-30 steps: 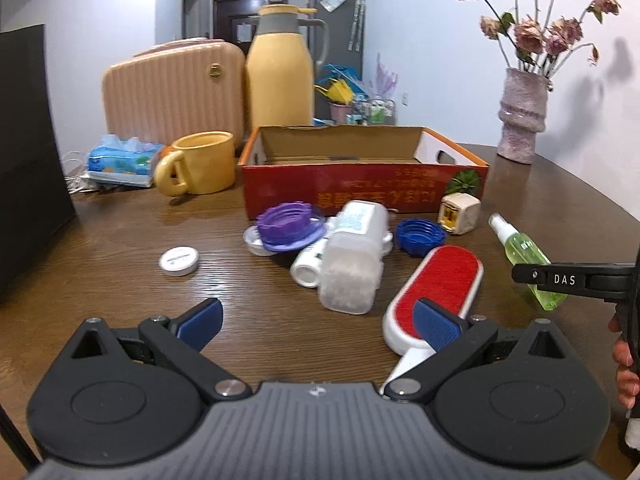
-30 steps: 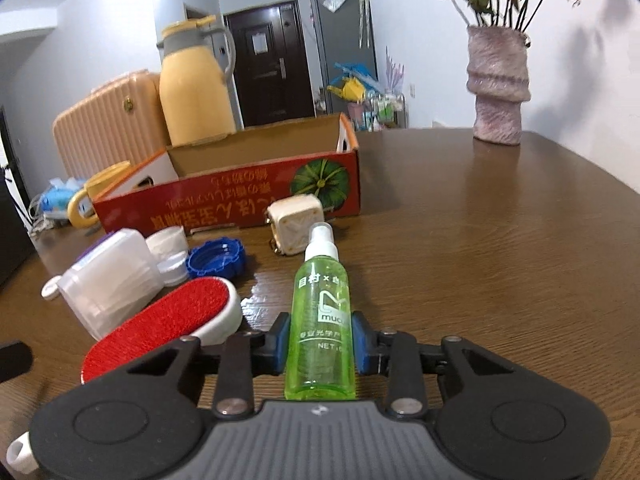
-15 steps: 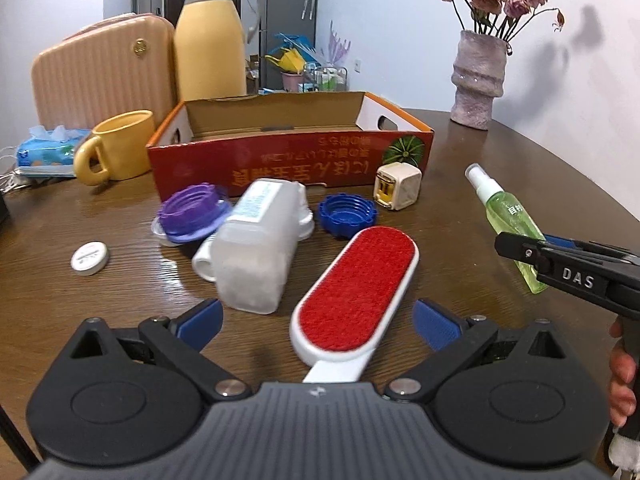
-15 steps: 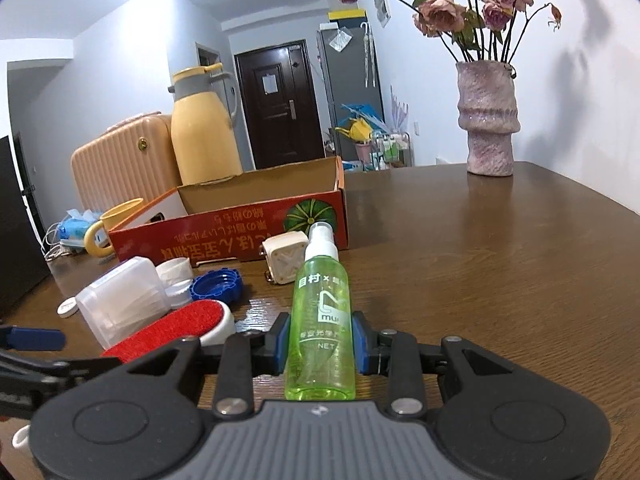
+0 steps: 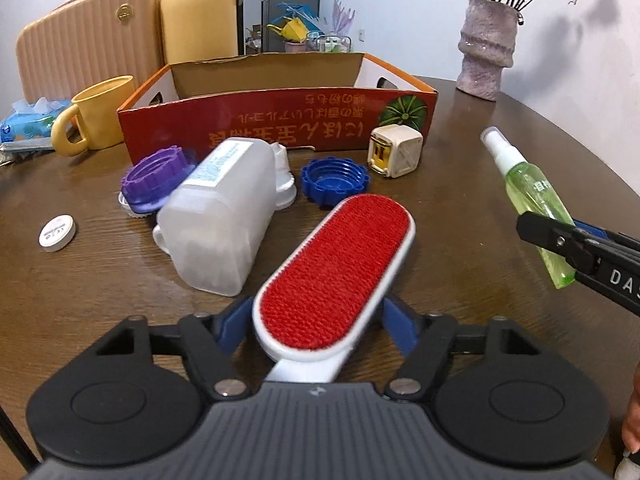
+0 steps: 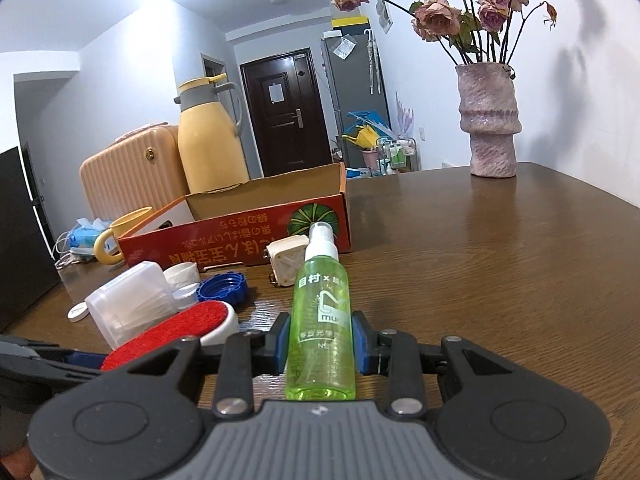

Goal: Organize rigid objects
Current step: 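Grasp the red-and-white lint brush with the left tool while the right tool holds the spray bottle, then lift and carry the spray bottle and lint brush toward the cardboard box with both tools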

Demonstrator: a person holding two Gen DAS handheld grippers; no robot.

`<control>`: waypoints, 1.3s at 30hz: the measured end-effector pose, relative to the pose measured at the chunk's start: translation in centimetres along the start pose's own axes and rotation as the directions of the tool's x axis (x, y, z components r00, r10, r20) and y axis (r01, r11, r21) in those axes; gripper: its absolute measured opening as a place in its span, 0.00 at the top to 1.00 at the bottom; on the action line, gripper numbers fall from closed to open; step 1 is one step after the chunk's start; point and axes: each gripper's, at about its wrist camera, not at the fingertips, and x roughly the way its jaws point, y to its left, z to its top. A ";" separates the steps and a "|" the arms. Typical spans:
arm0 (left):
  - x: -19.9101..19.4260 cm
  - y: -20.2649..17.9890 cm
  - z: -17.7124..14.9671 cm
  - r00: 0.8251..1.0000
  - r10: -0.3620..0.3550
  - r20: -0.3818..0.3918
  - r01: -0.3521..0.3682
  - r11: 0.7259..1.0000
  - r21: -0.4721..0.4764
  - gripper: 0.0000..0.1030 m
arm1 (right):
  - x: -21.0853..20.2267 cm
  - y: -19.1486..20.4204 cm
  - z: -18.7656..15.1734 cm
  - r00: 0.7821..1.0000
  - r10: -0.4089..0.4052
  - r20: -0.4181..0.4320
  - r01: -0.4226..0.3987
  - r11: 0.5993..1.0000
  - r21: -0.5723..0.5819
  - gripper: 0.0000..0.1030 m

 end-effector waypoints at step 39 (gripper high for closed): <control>-1.9 -1.6 1.0 0.996 0.000 0.085 -0.004 0.999 0.048 0.45 | 0.1 0.2 0.3 1.000 -0.008 -0.008 0.008 1.000 0.019 0.70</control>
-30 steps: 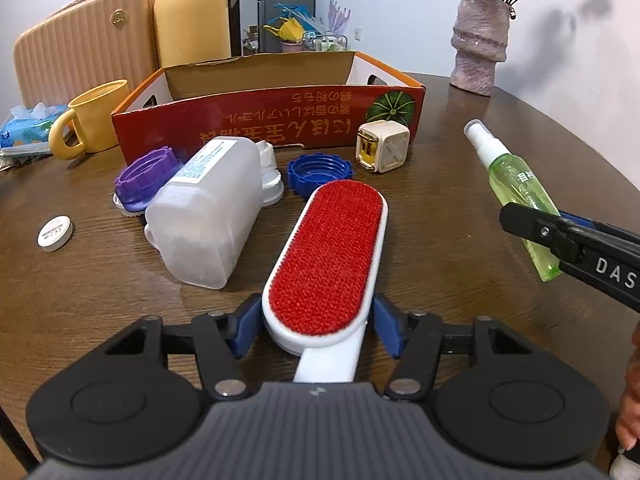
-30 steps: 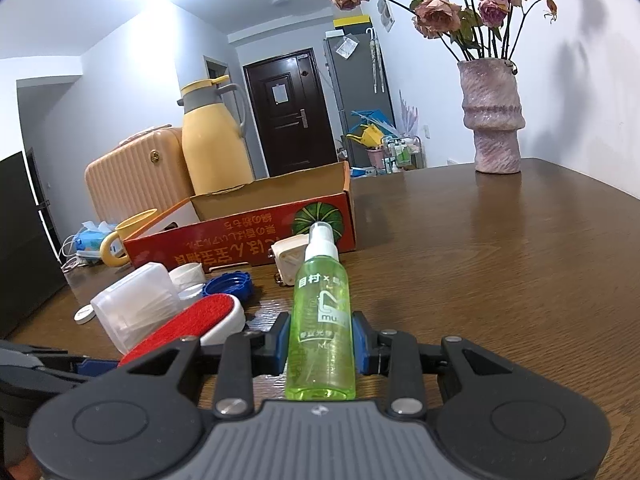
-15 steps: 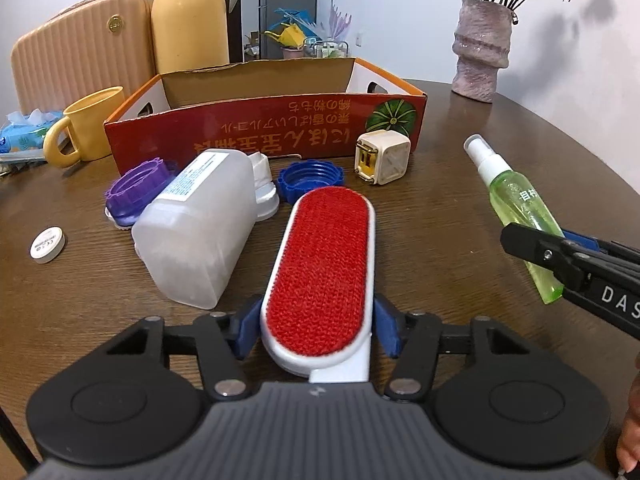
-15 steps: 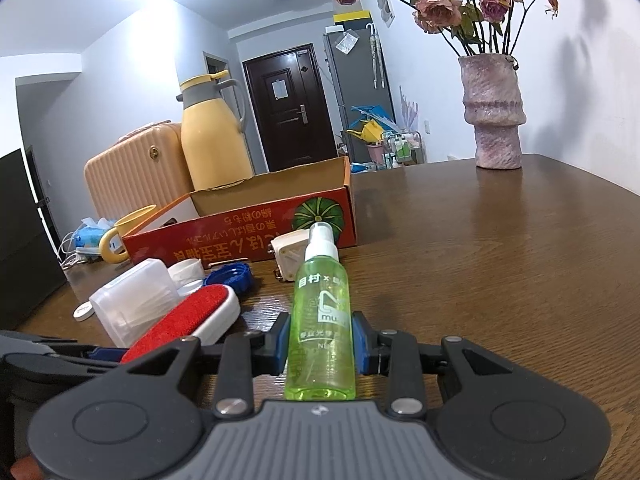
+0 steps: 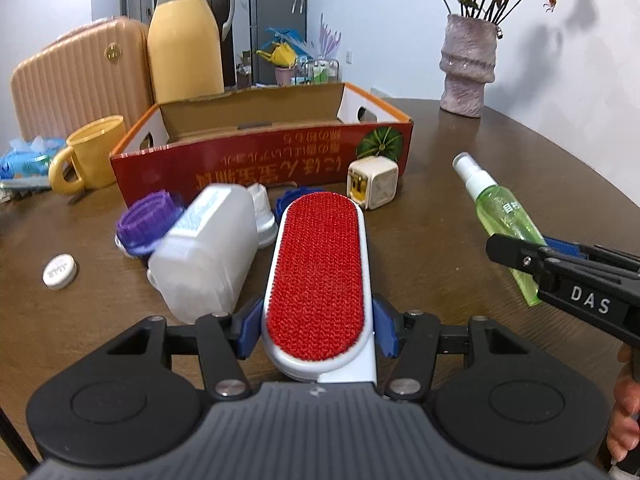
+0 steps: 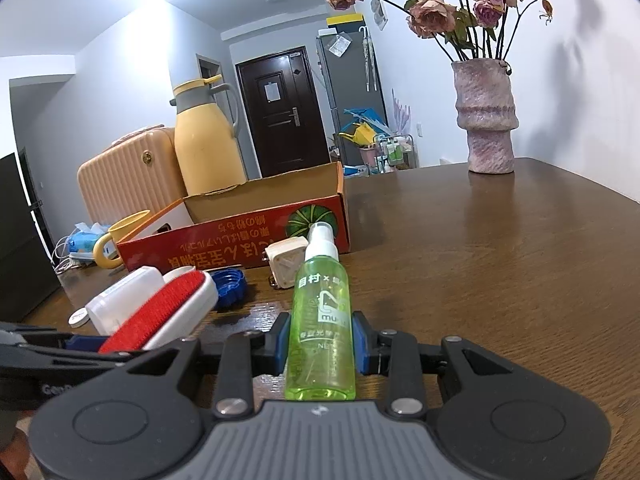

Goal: Organize rigid objects
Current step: 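Lift and carry the spray bottle and lint brush toward the cardboard box with both tools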

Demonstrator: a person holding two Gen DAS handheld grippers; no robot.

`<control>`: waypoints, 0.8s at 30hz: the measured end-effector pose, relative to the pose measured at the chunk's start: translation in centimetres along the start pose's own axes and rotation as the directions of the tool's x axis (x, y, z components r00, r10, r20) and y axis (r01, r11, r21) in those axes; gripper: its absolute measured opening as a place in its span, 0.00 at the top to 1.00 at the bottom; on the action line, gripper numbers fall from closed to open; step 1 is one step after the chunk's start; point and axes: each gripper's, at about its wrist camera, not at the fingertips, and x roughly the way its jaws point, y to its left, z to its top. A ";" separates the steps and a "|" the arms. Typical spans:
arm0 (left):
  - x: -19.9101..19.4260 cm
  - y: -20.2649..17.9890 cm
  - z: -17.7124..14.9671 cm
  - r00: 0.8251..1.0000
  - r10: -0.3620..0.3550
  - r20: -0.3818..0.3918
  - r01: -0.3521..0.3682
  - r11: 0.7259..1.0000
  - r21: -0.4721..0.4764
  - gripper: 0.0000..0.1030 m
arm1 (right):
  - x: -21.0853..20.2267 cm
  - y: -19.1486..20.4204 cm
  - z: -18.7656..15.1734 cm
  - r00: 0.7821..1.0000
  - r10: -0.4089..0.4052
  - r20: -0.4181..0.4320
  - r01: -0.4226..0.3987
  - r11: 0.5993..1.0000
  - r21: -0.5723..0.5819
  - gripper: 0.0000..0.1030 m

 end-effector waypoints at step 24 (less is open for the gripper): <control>-3.4 3.0 6.3 0.987 0.019 0.158 -0.008 0.998 -0.070 0.45 | 1.1 3.5 5.5 0.998 0.026 0.061 -0.021 0.997 -0.070 0.70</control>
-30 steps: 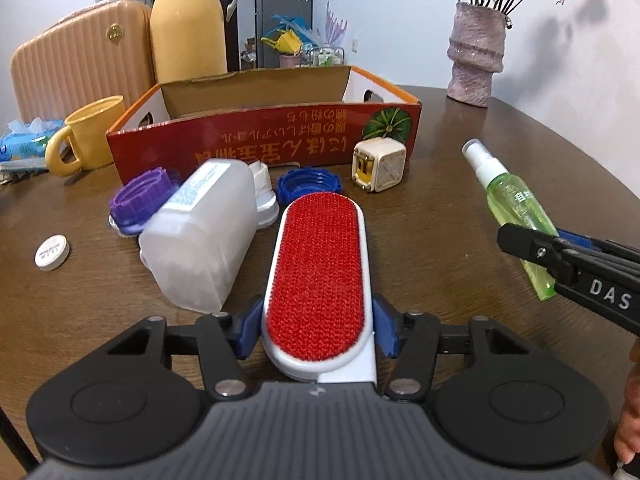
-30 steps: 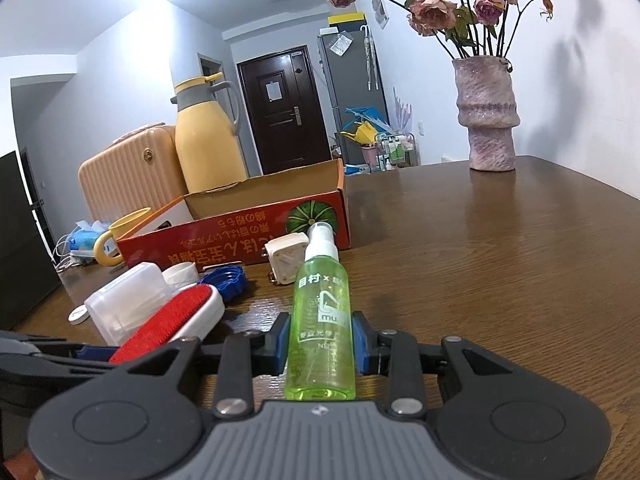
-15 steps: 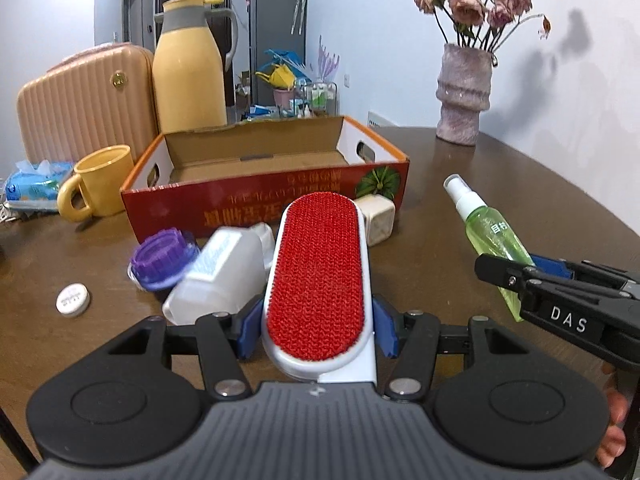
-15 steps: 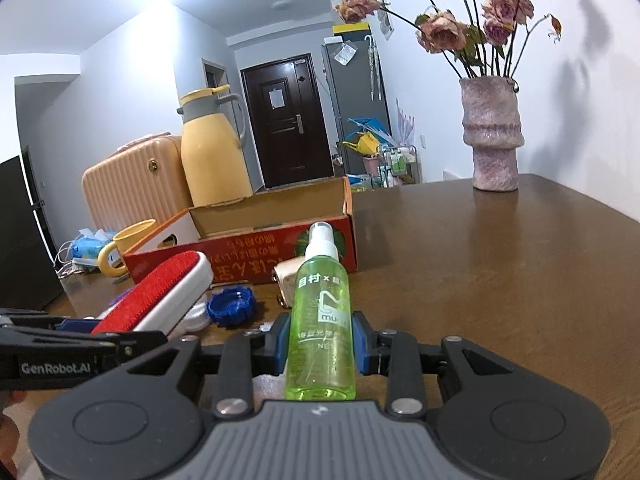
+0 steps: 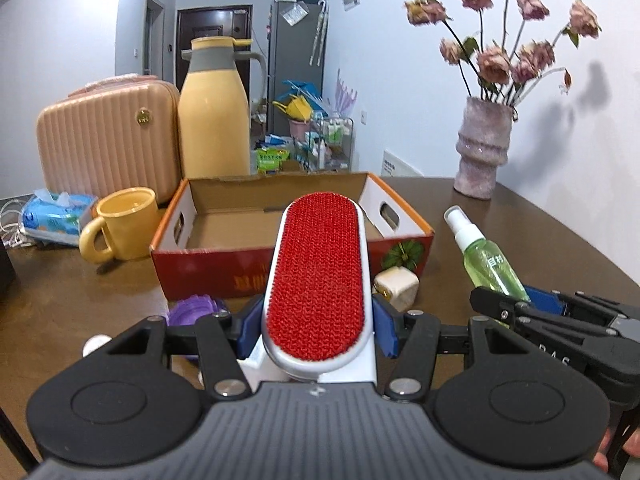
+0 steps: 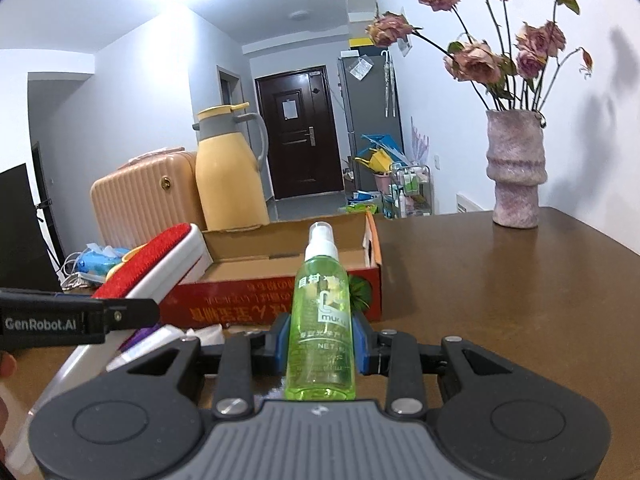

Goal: Organize rigid objects
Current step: 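Lift and carry the spray bottle and lint brush toward the cardboard box with both tools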

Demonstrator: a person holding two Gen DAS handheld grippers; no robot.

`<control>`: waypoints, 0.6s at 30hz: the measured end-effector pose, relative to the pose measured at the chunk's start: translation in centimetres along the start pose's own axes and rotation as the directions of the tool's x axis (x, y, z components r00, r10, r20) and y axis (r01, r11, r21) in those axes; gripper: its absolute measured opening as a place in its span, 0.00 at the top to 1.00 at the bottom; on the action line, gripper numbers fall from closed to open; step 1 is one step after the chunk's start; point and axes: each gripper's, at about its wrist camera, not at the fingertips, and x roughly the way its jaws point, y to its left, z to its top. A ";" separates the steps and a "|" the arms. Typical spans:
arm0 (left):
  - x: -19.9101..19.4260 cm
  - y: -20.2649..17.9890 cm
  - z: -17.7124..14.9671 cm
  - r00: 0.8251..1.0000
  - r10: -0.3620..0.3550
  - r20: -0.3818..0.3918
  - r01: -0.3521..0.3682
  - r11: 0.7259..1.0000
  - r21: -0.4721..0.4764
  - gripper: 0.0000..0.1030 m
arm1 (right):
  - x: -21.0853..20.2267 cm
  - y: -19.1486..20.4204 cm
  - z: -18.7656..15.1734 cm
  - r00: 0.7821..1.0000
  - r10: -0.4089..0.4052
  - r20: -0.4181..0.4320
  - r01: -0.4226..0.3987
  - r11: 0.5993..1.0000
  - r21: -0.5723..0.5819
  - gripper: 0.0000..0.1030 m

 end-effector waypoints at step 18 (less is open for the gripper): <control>3.4 4.4 4.5 0.997 0.059 0.052 -0.053 0.994 -0.100 0.45 | 5.6 2.8 4.3 0.999 0.017 0.035 -0.017 1.000 0.006 0.70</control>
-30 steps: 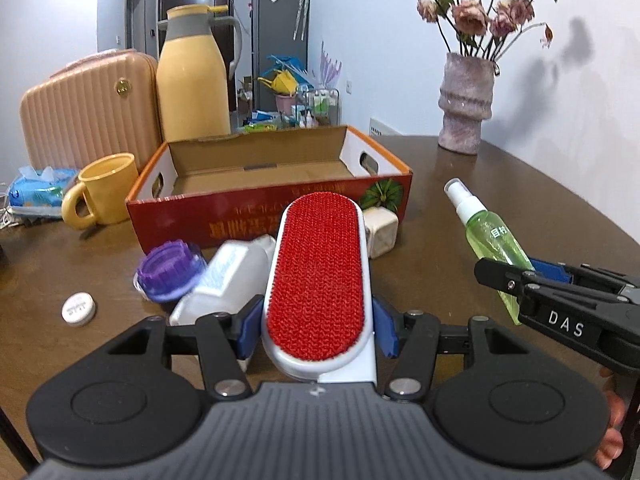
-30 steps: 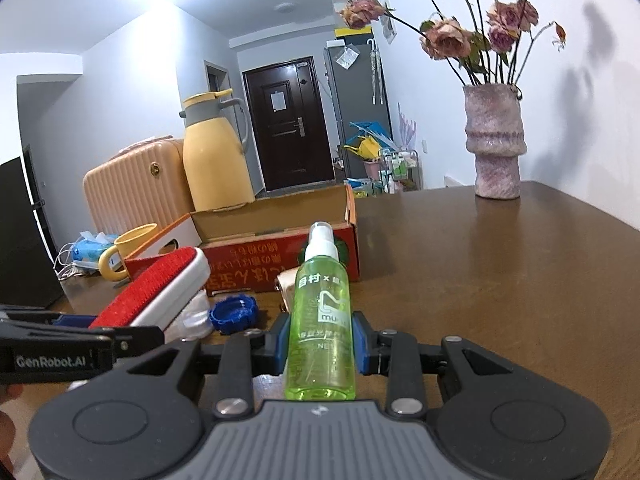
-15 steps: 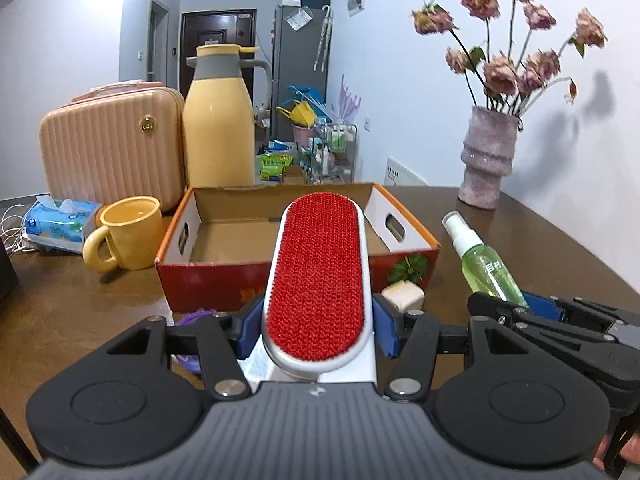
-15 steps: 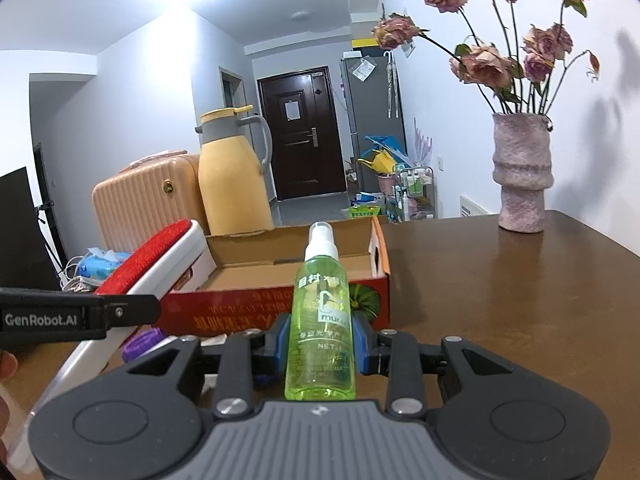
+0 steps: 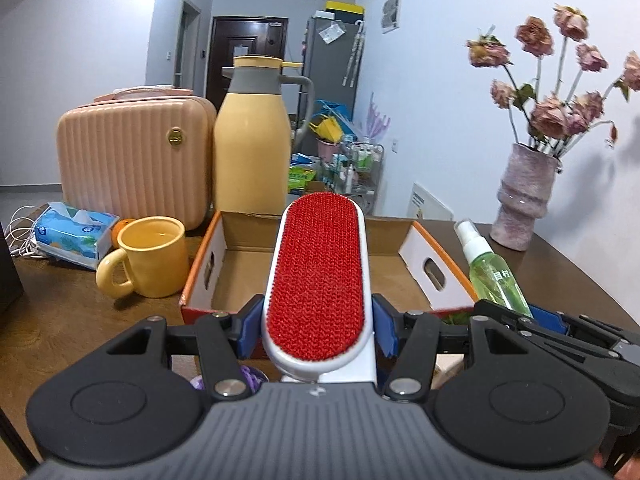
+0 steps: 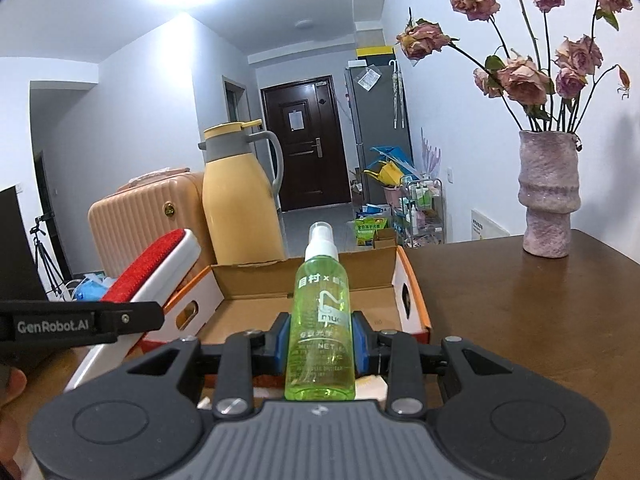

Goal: Organize rigid objects
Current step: 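Lift and carry the spray bottle and lint brush toward the cardboard box with both tools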

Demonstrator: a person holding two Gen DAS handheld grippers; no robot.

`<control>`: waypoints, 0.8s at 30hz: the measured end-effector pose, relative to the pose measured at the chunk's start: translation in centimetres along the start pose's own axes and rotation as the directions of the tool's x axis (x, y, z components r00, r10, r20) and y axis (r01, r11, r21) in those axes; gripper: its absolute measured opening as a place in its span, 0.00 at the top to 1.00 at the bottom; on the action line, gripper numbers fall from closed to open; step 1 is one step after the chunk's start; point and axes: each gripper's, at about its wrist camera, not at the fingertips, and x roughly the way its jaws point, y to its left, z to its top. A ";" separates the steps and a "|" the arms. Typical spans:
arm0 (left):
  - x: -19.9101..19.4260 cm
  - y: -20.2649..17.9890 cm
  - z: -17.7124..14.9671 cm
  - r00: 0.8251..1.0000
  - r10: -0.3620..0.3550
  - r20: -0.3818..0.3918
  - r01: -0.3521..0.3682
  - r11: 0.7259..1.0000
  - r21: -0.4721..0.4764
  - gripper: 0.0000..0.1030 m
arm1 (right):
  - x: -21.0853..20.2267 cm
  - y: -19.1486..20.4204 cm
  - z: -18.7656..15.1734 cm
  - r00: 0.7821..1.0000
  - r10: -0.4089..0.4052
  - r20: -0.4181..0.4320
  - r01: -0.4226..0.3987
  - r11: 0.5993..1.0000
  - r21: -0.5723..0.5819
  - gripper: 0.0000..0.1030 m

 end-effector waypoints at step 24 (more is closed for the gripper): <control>8.4 2.5 4.9 0.999 0.040 0.001 -0.040 0.998 -0.047 0.45 | 10.4 -1.0 4.0 0.998 -0.018 -0.061 0.024 0.995 0.095 0.71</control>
